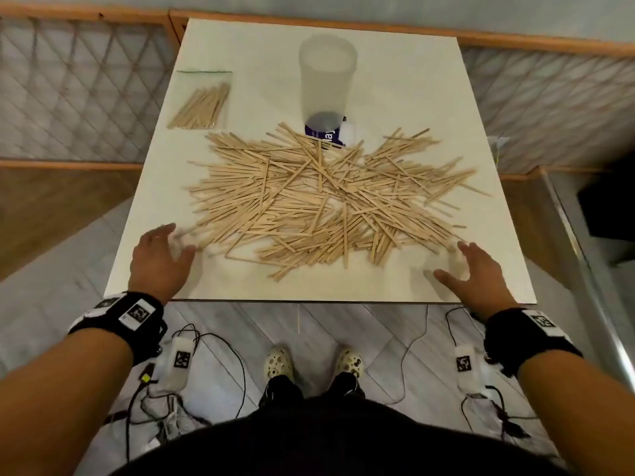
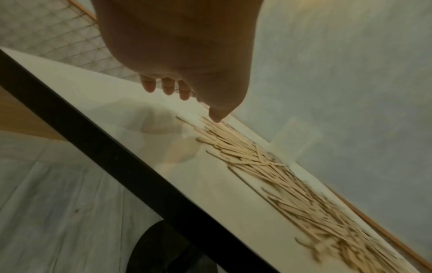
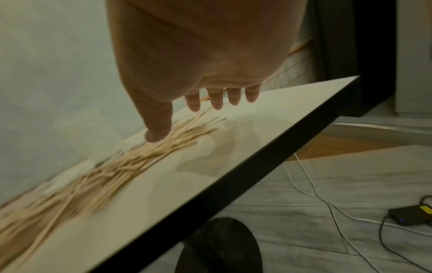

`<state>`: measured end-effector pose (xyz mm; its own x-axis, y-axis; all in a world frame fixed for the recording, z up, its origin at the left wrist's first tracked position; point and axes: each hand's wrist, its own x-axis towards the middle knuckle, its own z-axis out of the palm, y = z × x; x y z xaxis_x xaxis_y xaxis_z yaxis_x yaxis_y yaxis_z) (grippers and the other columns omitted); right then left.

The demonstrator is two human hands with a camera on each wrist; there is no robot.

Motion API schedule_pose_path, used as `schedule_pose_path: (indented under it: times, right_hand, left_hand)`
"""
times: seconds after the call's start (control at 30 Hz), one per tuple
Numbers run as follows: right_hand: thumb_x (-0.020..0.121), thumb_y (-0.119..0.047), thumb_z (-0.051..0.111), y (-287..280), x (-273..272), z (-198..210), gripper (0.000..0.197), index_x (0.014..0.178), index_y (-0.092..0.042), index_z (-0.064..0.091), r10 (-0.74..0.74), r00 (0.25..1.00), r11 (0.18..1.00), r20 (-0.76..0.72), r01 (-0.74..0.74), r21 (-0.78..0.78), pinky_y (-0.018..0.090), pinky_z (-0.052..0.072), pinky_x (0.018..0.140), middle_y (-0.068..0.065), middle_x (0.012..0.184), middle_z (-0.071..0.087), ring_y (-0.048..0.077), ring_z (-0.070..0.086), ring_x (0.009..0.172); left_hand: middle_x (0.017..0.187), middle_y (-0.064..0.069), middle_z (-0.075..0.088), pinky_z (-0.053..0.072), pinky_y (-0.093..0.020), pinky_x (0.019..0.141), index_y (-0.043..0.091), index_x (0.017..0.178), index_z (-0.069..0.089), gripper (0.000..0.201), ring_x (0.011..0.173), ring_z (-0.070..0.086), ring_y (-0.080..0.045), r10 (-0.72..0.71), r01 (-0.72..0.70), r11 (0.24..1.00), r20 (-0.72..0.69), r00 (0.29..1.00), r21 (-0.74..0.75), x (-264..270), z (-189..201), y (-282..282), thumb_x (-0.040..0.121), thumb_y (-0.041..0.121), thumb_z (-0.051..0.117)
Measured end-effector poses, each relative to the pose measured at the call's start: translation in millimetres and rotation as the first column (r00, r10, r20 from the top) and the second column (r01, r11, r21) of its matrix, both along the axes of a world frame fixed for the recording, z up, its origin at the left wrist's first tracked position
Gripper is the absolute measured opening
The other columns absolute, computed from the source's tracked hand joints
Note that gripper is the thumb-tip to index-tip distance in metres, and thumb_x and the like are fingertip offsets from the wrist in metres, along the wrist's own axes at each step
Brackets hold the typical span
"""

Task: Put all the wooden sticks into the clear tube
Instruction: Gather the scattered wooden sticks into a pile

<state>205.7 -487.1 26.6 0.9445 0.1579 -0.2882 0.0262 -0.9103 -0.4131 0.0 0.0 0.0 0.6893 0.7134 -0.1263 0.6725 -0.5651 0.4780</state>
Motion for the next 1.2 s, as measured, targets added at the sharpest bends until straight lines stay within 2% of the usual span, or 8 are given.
schedule_pose_path:
  times: [0.1,0.27,0.47,0.67,0.73,0.87,0.97,1.2]
  right_hand:
    - [0.068,-0.074,0.063,27,0,-14,0.109,0.152,-0.03,0.01,0.157,0.987,0.978,-0.046,-0.162,-0.134,0.048,0.008,0.117,0.004,0.161,0.001,0.029,0.001,0.148]
    - [0.055,-0.091,0.038,73,-12,-42,0.12,0.151,-0.034,-0.004,0.283,0.958,0.939,-0.035,-0.284,-0.196,0.055,-0.003,0.115,-0.003,0.16,-0.017,0.026,-0.016,0.147]
    - [0.078,-0.081,0.037,126,-14,-52,0.098,0.152,-0.032,-0.004,0.271,0.962,0.943,-0.018,-0.269,-0.197,0.053,-0.01,0.115,-0.003,0.159,-0.02,0.025,-0.021,0.145]
    - [0.084,-0.068,0.048,158,-10,-44,0.091,0.153,-0.029,0.003,0.239,0.971,0.968,0.014,-0.237,-0.084,0.054,-0.004,0.117,0.002,0.161,-0.01,0.03,-0.014,0.147]
    - [0.08,-0.07,0.052,160,-18,-39,0.099,0.153,-0.027,0.002,0.351,0.934,0.935,0.07,-0.346,-0.079,0.052,-0.006,0.115,0.004,0.161,-0.01,0.03,-0.014,0.147]
    - [0.062,-0.086,0.046,161,-40,-39,0.116,0.152,-0.032,-0.004,0.692,0.717,0.72,0.087,-0.676,-0.158,0.059,-0.006,0.115,0.002,0.16,-0.017,0.03,-0.021,0.145]
    - [0.059,-0.093,0.036,180,-51,-45,0.119,0.153,-0.031,-0.001,0.724,0.687,0.685,0.066,-0.704,-0.187,0.062,-0.009,0.113,0.004,0.16,-0.016,0.03,-0.022,0.145]
    - [0.078,-0.077,0.033,243,-38,-49,0.095,0.152,-0.031,-0.006,0.602,0.793,0.79,0.096,-0.574,-0.217,0.057,-0.02,0.109,0.004,0.16,-0.018,0.032,-0.022,0.144]
  left_hand:
    - [0.153,-0.017,0.028,0.02,-0.048,0.116,0.01,0.148,0.026,0.083,0.141,0.024,-0.035,0.005,-0.005,1.0,-0.13,0.991,-0.001,20,-16,10,0.087,0.062,0.046]
    - [0.161,-0.005,0.004,0.0,-0.052,0.116,0.016,0.153,0.007,0.076,0.147,-0.002,-0.029,-0.091,0.091,0.996,-0.177,0.98,-0.009,48,-25,-18,0.095,0.058,0.033]
    - [0.161,-0.005,0.001,-0.004,-0.052,0.117,0.015,0.153,0.007,0.069,0.147,-0.005,-0.028,-0.141,0.148,0.988,-0.145,0.979,0.038,78,-31,-74,0.098,0.051,0.03]
    - [0.161,-0.005,-0.001,-0.007,-0.048,0.116,0.019,0.153,0.007,0.067,0.147,-0.007,-0.027,-0.216,0.206,0.964,-0.047,0.975,-0.166,108,-18,-103,0.098,0.05,0.032]
    - [0.161,-0.006,0.001,-0.003,-0.048,0.118,0.021,0.152,0.013,0.065,0.147,-0.006,-0.026,-0.255,0.257,0.934,0.038,0.966,-0.247,106,-9,-96,0.098,0.049,0.035]
    - [0.161,-0.001,-0.001,0.006,-0.05,0.119,0.023,0.152,0.013,0.068,0.148,-0.007,-0.021,-0.32,0.338,0.895,0.109,0.941,-0.29,84,-2,-69,0.096,0.049,0.041]
    - [0.161,0.001,-0.003,0.004,-0.05,0.119,0.022,0.153,0.012,0.078,0.147,-0.01,-0.021,-0.366,0.362,0.894,0.039,0.93,-0.264,68,-2,-52,0.091,0.057,0.045]
    - [0.158,0.003,-0.021,-0.007,-0.05,0.115,0.036,0.145,-0.016,0.124,0.144,-0.022,-0.024,-0.691,0.689,0.72,-0.175,0.701,-0.085,45,-24,-34,0.046,0.102,0.02]
